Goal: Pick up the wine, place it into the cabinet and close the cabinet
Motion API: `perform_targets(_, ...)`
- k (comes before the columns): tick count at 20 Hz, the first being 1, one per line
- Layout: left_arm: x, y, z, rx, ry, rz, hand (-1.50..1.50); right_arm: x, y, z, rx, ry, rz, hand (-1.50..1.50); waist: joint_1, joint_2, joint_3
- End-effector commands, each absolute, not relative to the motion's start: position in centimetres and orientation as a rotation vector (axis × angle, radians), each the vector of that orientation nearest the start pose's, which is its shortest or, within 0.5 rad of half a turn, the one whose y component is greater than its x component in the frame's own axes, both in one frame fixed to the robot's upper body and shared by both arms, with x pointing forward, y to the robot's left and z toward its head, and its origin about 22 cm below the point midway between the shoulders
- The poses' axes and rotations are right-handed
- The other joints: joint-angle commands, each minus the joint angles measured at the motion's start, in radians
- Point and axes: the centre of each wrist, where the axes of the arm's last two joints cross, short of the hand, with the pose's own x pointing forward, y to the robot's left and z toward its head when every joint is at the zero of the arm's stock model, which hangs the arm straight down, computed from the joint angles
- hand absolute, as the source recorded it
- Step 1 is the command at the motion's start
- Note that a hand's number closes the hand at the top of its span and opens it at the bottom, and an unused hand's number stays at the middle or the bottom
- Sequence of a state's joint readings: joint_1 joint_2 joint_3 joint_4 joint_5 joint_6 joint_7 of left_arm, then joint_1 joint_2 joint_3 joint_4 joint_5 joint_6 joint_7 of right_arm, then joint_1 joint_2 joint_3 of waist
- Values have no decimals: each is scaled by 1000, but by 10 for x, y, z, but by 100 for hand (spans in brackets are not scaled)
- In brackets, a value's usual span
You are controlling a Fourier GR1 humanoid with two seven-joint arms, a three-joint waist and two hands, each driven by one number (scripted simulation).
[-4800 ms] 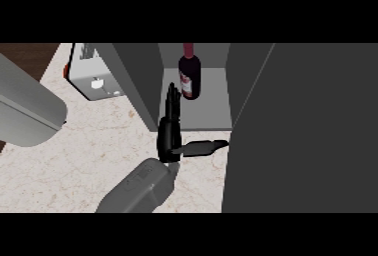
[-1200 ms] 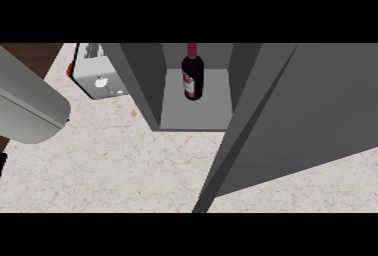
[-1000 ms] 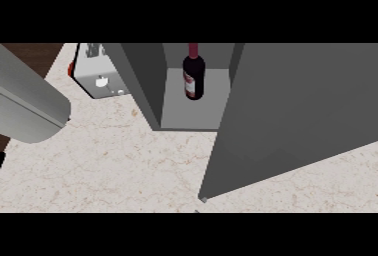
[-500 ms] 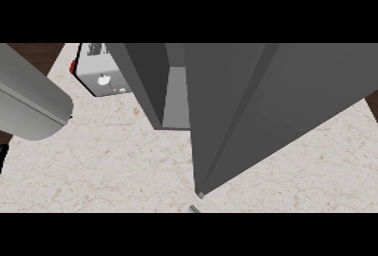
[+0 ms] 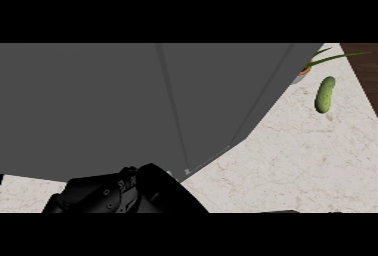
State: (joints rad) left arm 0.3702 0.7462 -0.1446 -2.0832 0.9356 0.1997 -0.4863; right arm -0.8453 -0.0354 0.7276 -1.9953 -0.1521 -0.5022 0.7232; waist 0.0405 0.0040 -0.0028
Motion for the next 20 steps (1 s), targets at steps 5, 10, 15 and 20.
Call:
perform_targets(5,157,311,93,-224,-1939,234,-150,241,31,269,459,-1871,628,150,-5,-1,1)
perform_targets(10,170,313,88,-216,-1945,245,-150,284,37,273,342,-1904,613,150,-17,2,1)
perform_targets(15,167,306,97,-180,-1962,251,-150,322,24,253,335,-1856,594,150,-21,-1,2)
perform_targets(20,166,313,81,-206,-1942,239,-150,360,14,252,292,-1828,586,150,-20,1,2)
